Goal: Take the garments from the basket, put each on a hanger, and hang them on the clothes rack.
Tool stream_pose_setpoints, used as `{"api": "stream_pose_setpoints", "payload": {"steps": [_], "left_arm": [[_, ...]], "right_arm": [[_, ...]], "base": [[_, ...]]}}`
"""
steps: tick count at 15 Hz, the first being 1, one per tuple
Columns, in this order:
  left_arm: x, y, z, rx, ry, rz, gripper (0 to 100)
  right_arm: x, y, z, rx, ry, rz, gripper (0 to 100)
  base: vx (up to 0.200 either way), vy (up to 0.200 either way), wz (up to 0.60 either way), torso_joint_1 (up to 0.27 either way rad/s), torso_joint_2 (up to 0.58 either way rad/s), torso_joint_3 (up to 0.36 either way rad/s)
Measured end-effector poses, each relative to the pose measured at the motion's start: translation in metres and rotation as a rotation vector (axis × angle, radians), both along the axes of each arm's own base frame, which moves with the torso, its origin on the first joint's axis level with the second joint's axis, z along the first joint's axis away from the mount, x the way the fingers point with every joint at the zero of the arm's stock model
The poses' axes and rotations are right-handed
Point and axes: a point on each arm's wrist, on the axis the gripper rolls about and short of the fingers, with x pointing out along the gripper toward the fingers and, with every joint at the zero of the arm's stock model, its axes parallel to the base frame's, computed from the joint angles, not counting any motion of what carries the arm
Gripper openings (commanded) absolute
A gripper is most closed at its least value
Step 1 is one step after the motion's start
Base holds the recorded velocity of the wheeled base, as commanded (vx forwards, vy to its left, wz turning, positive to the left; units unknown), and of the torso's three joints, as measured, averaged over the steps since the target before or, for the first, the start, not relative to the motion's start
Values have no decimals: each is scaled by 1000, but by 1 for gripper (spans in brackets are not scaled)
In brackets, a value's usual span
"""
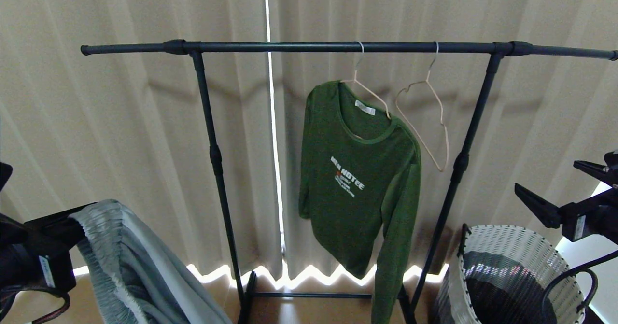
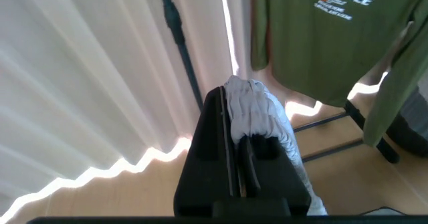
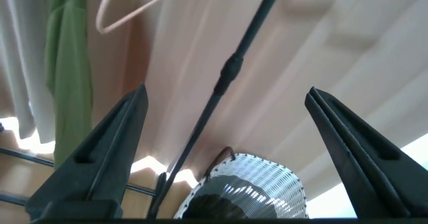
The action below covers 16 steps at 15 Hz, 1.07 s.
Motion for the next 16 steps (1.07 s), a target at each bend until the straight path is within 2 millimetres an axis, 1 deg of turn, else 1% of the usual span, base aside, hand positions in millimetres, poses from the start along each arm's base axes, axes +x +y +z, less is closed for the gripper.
{"api": "stream_pose_setpoints", "payload": {"steps": [8, 13, 16], "left_arm": [[-1, 0, -3, 14, 2, -8, 0], [-1, 0, -4, 15, 5, -8, 0], [1, 0, -4, 15, 10, -6, 0]], "right_arm": [[0, 0, 2, 1, -7, 0, 100], [5, 0, 1, 4, 4, 6, 100], [7, 0, 0, 7, 10, 11, 100]], "base": [[0, 0, 0, 174, -407, -226], [0, 0, 0, 21, -44, -25], [200, 0, 0, 1, -2, 1]]}}
